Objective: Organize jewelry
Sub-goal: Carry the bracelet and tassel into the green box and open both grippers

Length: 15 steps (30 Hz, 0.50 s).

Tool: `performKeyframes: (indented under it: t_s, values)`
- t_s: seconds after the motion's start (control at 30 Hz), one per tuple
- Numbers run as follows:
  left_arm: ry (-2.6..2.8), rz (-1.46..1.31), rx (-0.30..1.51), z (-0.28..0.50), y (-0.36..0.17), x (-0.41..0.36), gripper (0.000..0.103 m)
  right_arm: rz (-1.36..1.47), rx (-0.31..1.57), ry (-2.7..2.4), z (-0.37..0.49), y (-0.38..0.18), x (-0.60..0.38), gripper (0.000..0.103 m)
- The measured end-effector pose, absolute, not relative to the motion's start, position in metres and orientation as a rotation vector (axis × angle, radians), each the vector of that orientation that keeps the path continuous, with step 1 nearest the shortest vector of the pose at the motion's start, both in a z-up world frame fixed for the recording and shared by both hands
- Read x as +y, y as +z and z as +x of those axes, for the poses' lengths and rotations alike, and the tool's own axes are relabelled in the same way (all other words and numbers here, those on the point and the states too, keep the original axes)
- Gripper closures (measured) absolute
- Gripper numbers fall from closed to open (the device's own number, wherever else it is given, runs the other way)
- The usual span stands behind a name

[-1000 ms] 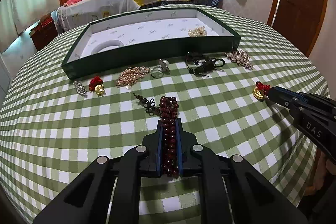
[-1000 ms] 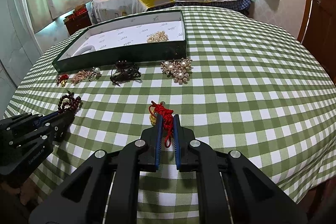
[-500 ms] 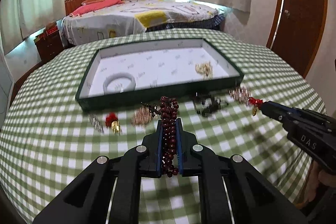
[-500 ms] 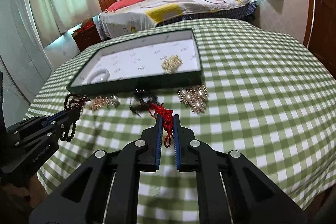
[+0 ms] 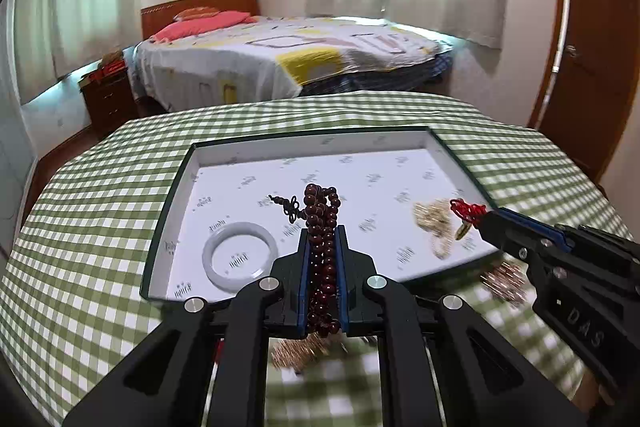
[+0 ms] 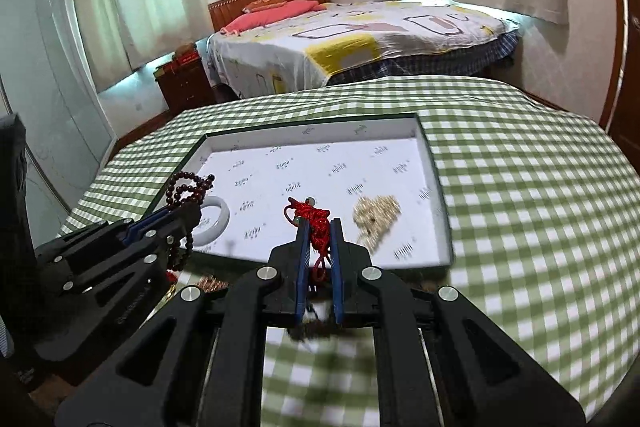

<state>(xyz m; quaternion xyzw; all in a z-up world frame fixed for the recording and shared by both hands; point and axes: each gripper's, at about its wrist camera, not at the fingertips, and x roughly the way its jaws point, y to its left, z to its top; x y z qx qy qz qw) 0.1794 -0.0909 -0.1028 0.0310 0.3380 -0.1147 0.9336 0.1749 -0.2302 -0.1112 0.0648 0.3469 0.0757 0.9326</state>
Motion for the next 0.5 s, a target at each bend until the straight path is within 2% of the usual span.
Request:
performKeyframes:
  t_s: [0.5]
  values:
    - [-0.241,0.034,0.812,0.226,-0.144,-0.091,0.091,0.088,0.822,0.174,0.227,-0.153,-0.213,0.093]
